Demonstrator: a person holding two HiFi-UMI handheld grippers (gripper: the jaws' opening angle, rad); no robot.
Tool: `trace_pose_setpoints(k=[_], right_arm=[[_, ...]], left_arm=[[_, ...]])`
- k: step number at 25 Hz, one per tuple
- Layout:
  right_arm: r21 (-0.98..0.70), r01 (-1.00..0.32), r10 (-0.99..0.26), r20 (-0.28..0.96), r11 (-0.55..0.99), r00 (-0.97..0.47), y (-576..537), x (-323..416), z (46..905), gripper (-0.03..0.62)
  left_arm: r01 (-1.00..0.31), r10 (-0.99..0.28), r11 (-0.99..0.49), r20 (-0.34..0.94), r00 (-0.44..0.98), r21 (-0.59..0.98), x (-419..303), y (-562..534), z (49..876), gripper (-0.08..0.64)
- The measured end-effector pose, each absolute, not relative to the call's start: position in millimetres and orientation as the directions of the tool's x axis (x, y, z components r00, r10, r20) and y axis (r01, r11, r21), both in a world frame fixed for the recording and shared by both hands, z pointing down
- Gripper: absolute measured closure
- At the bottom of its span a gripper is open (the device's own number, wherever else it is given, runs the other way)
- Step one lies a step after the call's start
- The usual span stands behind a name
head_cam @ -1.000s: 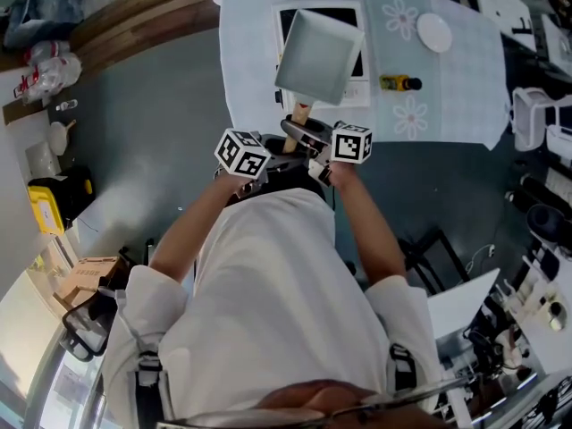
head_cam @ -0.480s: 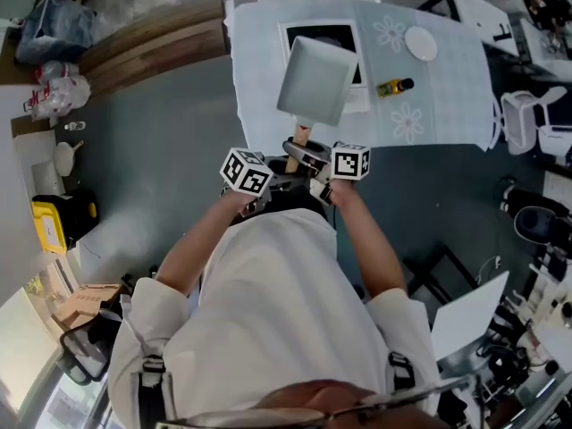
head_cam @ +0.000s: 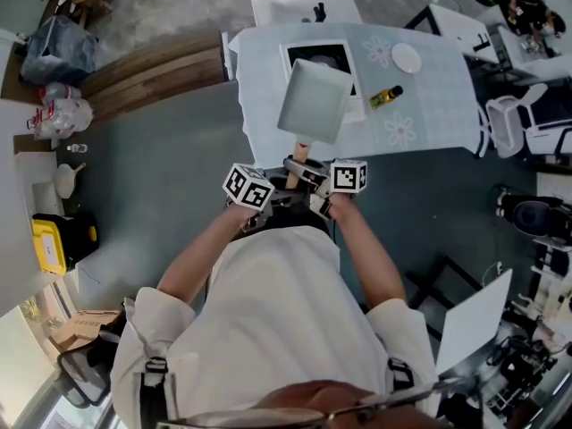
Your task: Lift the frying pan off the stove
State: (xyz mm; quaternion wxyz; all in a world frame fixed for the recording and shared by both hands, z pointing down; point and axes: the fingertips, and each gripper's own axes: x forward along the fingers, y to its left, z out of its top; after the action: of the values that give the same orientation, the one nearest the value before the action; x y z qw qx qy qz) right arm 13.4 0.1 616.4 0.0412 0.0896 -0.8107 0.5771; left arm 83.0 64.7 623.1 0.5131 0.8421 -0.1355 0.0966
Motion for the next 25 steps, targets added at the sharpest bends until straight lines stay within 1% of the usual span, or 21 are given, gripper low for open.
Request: trace_pose_setpoints(k=[2, 6, 8, 10, 13, 17, 20, 23, 25], right_arm=[[-0.928, -0.192, -0.103, 0.167, 0.319, -0.981, 6, 13, 613, 0.423], [-0.94, -0.136, -0.106, 0.108, 0.314, -0.989, 16, 9, 599, 0.422], [-0.933, -0.141, -0.102, 0.113, 0.331, -0.988, 17, 11, 595, 0.422], [-0.935, -0.161, -0.108, 0.133, 0.317, -0.985, 18, 16, 596, 0.422], [-0.942, -0.116, -0.102, 0.087, 0.315, -0.991, 20, 17, 582, 0.42], [-0.921, -0.168, -0.088, 0.146, 0.353, -0.985, 13, 36, 583, 0.42], [-0.918, -0.113, -0.058, 0.098, 0.38, -0.993, 10, 40, 570, 0.42], [-0.927, -0.145, -0.045, 0.137, 0.345, -0.989, 8, 56, 575, 0.42], [-0.93, -0.125, -0.023, 0.125, 0.345, -0.992, 6, 62, 568, 0.42]], left_arm=[[-0.33, -0.125, -0.44, 0.307, 0.944, 0.835, 82, 71, 620, 0.399], [-0.335, -0.117, -0.437, 0.316, 0.941, 0.835, 82, 81, 614, 0.398], [-0.336, -0.116, -0.439, 0.318, 0.941, 0.834, 84, 82, 611, 0.397], [-0.337, -0.117, -0.44, 0.319, 0.941, 0.832, 87, 83, 607, 0.397], [-0.341, -0.126, -0.442, 0.319, 0.939, 0.829, 92, 83, 602, 0.397], [-0.359, -0.148, -0.447, 0.328, 0.933, 0.819, 104, 77, 595, 0.397], [-0.366, -0.165, -0.455, 0.327, 0.93, 0.812, 115, 72, 590, 0.397], [-0.375, -0.194, -0.451, 0.321, 0.927, 0.81, 128, 67, 585, 0.397], [-0.385, -0.214, -0.444, 0.321, 0.922, 0.809, 137, 63, 580, 0.397]])
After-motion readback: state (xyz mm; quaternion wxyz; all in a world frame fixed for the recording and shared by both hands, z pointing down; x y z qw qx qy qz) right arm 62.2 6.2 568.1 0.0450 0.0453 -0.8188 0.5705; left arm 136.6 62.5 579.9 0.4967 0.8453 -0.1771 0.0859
